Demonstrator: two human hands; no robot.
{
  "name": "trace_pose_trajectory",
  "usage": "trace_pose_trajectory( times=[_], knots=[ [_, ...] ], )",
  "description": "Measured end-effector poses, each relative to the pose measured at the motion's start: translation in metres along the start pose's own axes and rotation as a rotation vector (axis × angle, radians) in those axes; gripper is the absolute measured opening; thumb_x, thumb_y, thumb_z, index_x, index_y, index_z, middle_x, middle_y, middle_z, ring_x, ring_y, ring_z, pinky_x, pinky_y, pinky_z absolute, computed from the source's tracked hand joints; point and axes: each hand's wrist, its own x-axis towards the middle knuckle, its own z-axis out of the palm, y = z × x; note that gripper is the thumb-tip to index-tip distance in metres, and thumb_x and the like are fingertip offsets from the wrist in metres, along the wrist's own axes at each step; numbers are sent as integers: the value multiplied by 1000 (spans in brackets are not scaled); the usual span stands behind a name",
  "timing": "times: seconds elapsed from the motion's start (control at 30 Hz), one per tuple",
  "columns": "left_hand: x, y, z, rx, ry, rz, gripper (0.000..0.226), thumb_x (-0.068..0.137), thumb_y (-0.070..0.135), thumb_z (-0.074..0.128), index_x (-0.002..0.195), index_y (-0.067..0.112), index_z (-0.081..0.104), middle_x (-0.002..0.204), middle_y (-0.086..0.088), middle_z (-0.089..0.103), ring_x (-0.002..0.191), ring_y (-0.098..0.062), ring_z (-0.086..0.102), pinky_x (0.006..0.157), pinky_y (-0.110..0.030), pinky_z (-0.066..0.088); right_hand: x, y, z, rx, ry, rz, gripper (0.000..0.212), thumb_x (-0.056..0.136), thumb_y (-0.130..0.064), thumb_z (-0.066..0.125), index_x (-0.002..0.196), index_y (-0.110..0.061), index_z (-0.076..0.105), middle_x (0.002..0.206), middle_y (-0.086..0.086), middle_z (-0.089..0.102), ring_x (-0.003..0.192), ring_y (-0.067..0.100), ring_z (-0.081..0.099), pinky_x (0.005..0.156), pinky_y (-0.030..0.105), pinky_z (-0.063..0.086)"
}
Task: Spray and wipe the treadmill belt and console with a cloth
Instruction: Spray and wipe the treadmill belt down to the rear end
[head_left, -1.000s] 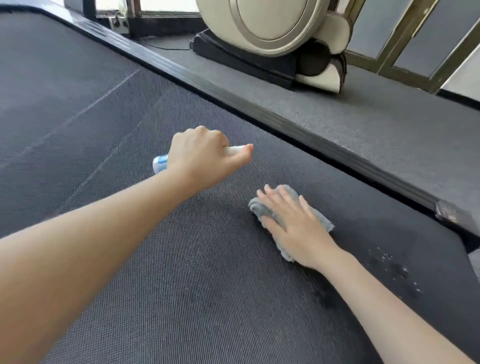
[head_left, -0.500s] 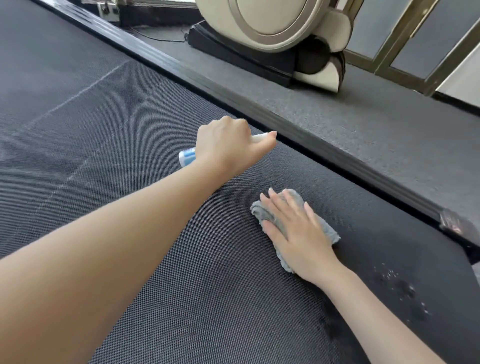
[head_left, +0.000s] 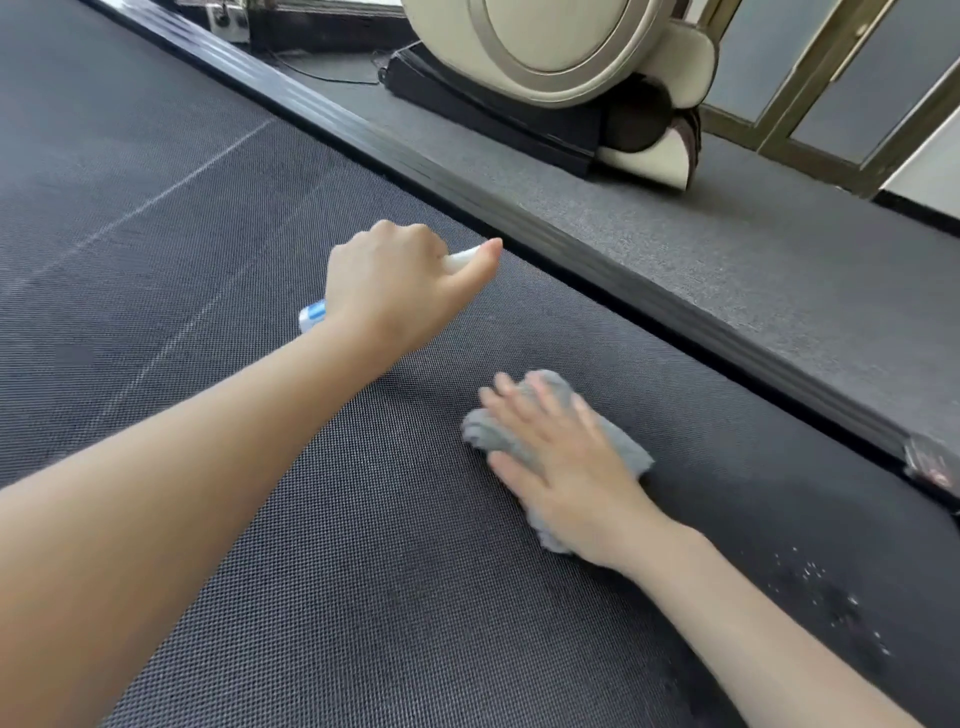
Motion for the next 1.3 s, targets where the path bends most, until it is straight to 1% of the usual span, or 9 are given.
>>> trace_pose_trajectory(
  times=[0.17, 0.3, 0.4, 0.5, 0.77, 0.9, 1.07, 1.2, 1.3],
  knots=[
    [-1, -18, -13, 12, 6, 81, 69, 81, 71, 27, 47, 12, 31, 44, -2, 34, 44, -22, 33, 52, -30, 25, 76, -65, 14, 0, 9, -274, 53, 98, -54, 26, 148, -38, 22, 158, -16, 16, 147, 9, -2, 118, 40, -10],
    [-7, -30, -21, 44, 6, 99, 69, 80, 73, 26, 45, 14, 31, 45, -4, 38, 48, -28, 40, 55, -33, 37, 134, -10, 1, -63, 117, -66, 53, 99, -51, 23, 150, -36, 17, 159, -11, 11, 147, 12, 0, 119, 48, 0],
    [-14, -33, -22, 55, -14, 76, 67, 77, 72, 24, 44, 14, 31, 44, -3, 38, 47, -28, 42, 56, -33, 42, 149, 43, -17, -71, 46, 251, 56, 100, -51, 15, 152, -33, 3, 160, -11, -1, 146, 10, -8, 119, 43, -6],
    [-21, -34, -24, 61, -30, 75, 68, 78, 73, 23, 44, 15, 30, 44, -2, 38, 46, -25, 41, 57, -34, 45, 145, 48, -20, -84, 33, 327, 56, 101, -49, 14, 152, -29, 0, 160, -9, -5, 147, 12, -11, 118, 42, -7],
    [-24, -15, -20, 79, -45, 121, 69, 76, 75, 20, 44, 15, 29, 44, -1, 37, 47, -24, 40, 54, -31, 37, 51, -22, 4, 10, -14, -284, 52, 97, -52, 27, 147, -45, 16, 154, -26, 2, 145, 0, -10, 118, 34, -11],
    [-27, -9, -22, 55, -48, 120, 67, 78, 74, 22, 45, 16, 29, 46, -3, 38, 50, -30, 44, 61, -36, 47, 75, 60, -19, -35, 104, 80, 45, 99, -47, 29, 144, -43, 24, 157, -17, 15, 145, 8, 4, 119, 47, 4],
    [-32, -10, -26, 73, -70, 111, 68, 74, 76, 18, 45, 16, 31, 46, -3, 41, 51, -30, 47, 60, -36, 47, 70, 123, -28, -16, 96, 614, 54, 101, -48, 13, 152, -30, 8, 160, -11, 2, 148, 15, -3, 119, 42, -3],
    [-31, -5, -26, 87, -66, 120, 69, 74, 76, 18, 44, 15, 30, 46, -2, 39, 53, -31, 44, 56, -34, 40, 66, 38, -8, -165, 158, 155, 64, 87, -51, 6, 143, -31, 30, 150, -12, 25, 142, 25, 17, 115, 47, 16],
    [-31, 0, -22, 95, -67, 152, 68, 73, 76, 18, 45, 15, 28, 47, -2, 38, 54, -31, 43, 55, -32, 33, 26, -39, 11, -38, 11, -237, 54, 96, -50, 24, 149, -38, 18, 157, -21, 11, 146, 8, -4, 119, 36, -7]
  ],
)
